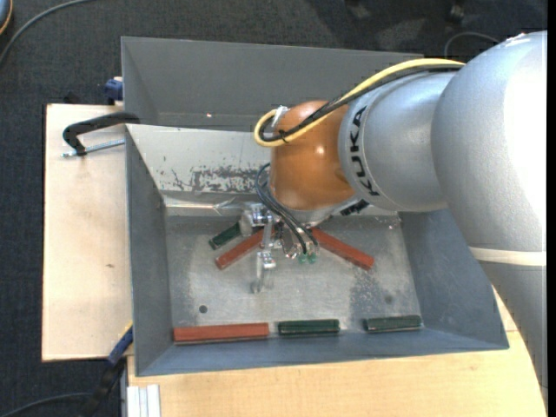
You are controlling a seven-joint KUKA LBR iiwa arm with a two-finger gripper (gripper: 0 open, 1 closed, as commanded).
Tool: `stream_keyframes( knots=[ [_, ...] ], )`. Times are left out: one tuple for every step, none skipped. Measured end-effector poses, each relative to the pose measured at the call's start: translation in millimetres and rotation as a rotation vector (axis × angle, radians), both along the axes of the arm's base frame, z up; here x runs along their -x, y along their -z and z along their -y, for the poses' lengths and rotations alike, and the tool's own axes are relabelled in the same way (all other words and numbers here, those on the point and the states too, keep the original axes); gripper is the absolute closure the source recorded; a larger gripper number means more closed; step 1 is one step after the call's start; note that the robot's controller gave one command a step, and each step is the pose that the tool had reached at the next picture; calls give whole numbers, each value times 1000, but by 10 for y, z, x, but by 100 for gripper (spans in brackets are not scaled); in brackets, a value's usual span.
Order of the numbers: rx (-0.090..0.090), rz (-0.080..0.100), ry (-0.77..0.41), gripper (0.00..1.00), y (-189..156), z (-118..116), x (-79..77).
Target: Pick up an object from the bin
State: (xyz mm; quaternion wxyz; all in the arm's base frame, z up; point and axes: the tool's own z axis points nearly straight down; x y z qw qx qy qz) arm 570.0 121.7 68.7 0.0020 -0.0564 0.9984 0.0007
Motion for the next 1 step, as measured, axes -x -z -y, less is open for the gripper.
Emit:
stream_keyframes(
  knots=[
    [-1,-2,252,0,-24,-2,-302]
  ],
)
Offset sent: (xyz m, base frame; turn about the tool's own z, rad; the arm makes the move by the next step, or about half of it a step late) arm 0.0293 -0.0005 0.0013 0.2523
